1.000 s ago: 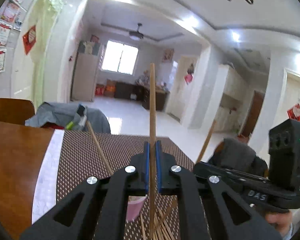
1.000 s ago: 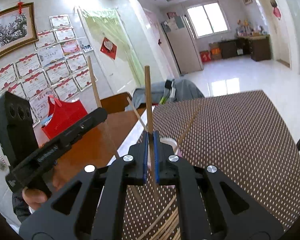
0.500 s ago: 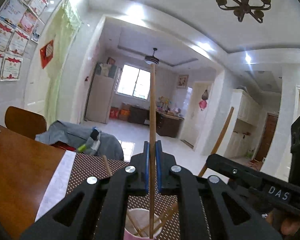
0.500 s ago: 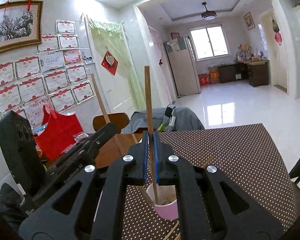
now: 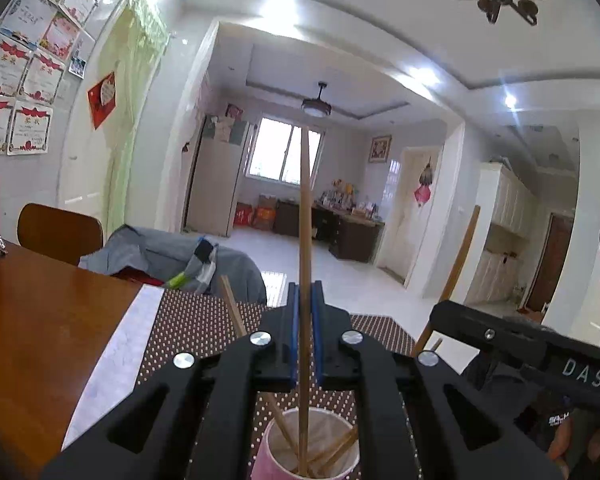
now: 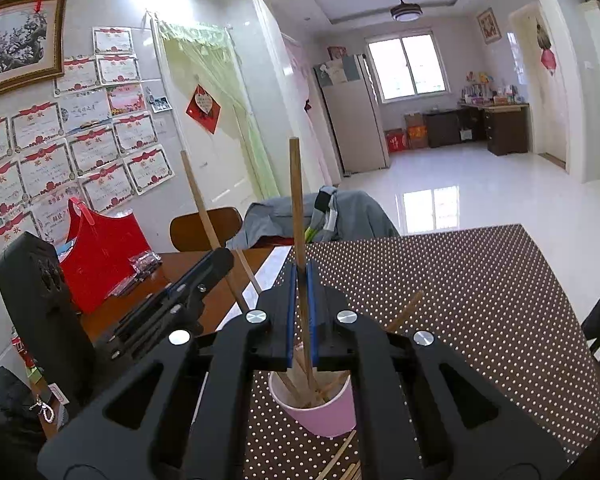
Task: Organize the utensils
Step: 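Lift both held chopsticks and carry them above the pink cup, then open the left tool over the cup while the right tool releases its chopstick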
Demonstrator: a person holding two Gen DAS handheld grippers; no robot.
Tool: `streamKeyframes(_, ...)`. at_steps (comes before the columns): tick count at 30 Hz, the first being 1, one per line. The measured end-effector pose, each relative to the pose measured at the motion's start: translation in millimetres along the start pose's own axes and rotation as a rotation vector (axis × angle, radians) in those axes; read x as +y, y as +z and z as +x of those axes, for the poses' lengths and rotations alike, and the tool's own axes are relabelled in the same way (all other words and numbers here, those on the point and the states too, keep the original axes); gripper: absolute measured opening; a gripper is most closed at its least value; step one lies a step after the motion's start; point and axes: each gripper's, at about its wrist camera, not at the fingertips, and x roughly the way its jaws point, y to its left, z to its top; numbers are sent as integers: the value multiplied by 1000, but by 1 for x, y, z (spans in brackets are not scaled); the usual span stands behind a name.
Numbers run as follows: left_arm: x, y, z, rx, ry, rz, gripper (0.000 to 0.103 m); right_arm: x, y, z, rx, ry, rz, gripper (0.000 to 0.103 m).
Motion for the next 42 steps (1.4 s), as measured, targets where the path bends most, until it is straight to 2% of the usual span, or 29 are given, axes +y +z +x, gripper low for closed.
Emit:
streamKeyframes(6,1,-6,2,38,-12,4,8,-2,-9,7,30,4,10,6)
streamKeyframes(9,1,-8,2,48,-8,3,26,-2,-12,9,40,3,12,6)
streamKeyframes(17,1,-10,-4,72,5,15,27,-4,-20,10,61,-11,21,6)
streamKeyframes(19,1,-11,-6,81,6,24,31,-5,-22,11,66,-15,24,6)
streamKeyframes(36,-8,-20,-21,132,28,83,39,-8,-38,10,99,-54,37,7)
streamKeyframes(38,-9,-21,-24,138,32,84,39,-8,-40,8,102,-64,36,11)
streamKeyframes(42,-13,-21,-30,143,30,89,41,-10,-44,2,94,-73,42,35)
